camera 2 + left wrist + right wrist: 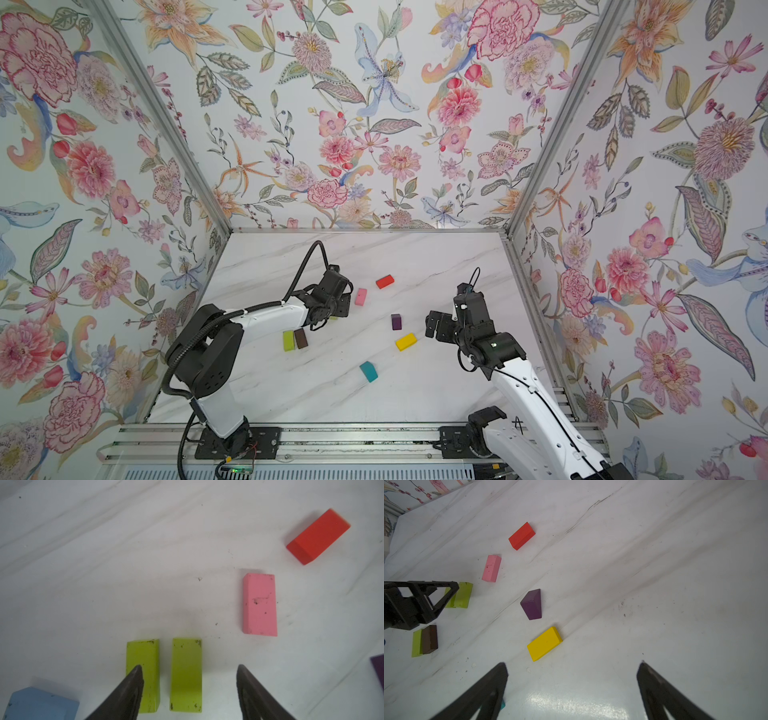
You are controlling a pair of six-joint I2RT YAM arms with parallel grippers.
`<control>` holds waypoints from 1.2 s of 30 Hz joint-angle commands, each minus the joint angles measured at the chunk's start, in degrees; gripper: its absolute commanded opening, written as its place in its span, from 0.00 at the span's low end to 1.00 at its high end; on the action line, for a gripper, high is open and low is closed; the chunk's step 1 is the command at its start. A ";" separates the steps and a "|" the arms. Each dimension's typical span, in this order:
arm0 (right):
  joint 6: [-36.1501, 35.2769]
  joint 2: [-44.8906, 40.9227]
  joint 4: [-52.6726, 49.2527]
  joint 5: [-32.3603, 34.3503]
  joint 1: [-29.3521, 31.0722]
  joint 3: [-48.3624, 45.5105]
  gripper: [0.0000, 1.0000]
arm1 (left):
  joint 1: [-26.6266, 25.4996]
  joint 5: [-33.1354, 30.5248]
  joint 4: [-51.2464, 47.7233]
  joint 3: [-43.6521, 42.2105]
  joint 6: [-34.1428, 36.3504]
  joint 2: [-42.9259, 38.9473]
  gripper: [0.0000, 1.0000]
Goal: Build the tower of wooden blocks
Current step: 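Lower the second lime green block and open the left gripper, then close the left gripper around both lime green blocks, pressing them together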
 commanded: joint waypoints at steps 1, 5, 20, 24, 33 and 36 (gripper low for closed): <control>0.87 -0.86 -1.21 0.30 0.20 1.19 0.99 | 0.60 -3.41 -2.86 -0.89 2.26 -5.13 0.82; 1.23 -0.94 -1.25 0.20 0.32 1.20 0.99 | 1.83 -2.12 -4.29 -1.69 3.80 -5.29 0.89; 2.41 1.03 -2.38 1.64 6.87 3.01 0.99 | 3.05 3.65 0.35 -6.44 3.65 -2.98 0.90; 3.60 2.18 -2.31 3.79 9.65 3.46 0.99 | 3.75 4.69 1.31 -7.17 3.75 -2.11 0.90; 4.38 3.19 -2.30 6.21 11.96 4.22 0.99 | 3.96 4.43 2.30 -8.13 4.24 0.12 0.99; 4.37 3.60 -2.40 6.41 12.17 4.49 0.99 | 4.27 4.62 2.84 -8.49 4.23 0.52 0.99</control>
